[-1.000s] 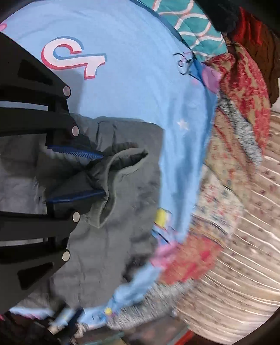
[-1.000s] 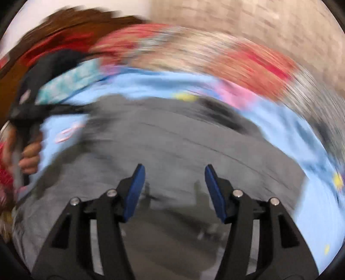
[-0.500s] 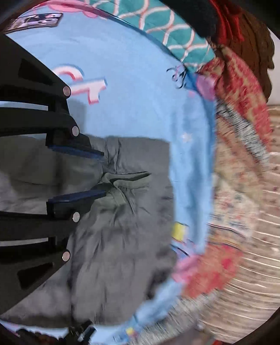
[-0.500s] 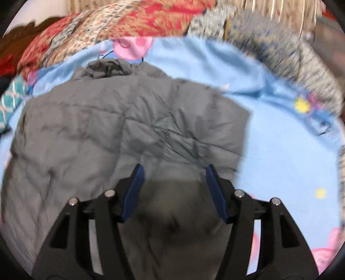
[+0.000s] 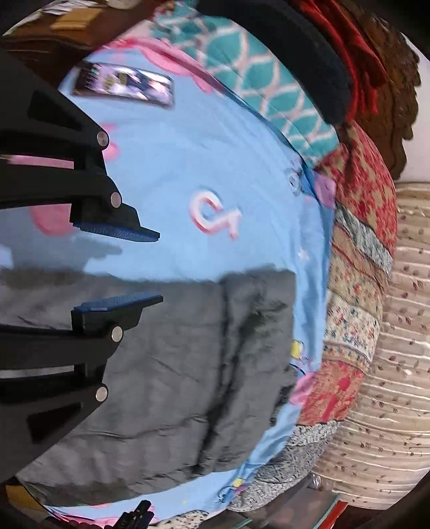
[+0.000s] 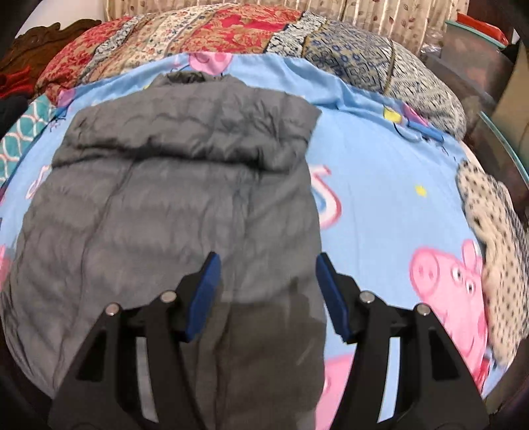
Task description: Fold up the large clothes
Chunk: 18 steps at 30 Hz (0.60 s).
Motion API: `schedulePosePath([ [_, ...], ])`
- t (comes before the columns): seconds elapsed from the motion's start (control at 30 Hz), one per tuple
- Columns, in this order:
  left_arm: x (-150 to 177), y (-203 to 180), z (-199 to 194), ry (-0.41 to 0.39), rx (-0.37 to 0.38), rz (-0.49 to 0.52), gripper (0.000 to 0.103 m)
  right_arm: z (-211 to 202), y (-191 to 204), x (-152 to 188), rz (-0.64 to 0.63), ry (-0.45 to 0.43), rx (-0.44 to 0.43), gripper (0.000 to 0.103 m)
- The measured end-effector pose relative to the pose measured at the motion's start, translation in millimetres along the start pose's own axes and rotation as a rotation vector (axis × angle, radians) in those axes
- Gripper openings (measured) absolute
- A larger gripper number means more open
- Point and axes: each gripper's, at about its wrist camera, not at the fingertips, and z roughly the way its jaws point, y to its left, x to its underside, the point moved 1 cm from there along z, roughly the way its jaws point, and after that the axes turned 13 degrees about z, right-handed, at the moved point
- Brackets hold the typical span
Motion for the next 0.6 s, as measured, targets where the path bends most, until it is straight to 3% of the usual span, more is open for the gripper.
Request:
schedulePosePath([
  [0.13,33,27,-34,-0.008,-0.055,-0.036,0.048,-21,-7,30,0.015,-0.010,-0.002,0.057],
  [0.3,66,79,-75,-0.021,-0.146,-0.159,0.048,-43,-20,59,0.038,-0.028,-0.013,0.057],
  [0.47,89,118,-122,-0.080,-0.233,-0.232,0.048,-79,-61,102,0.108,-0.066,-0.123,0.058],
  [0.53,98,123,-134,-0.098,-0.230,-0.234,0.048,-90,-83,124,0.138,-0.069,-0.165,0.058],
  [0.6,107,115,-134,-0.099,-0.165,-0.201,0.050,-94,-100,141,0.166,-0.047,-0.204,0.058],
])
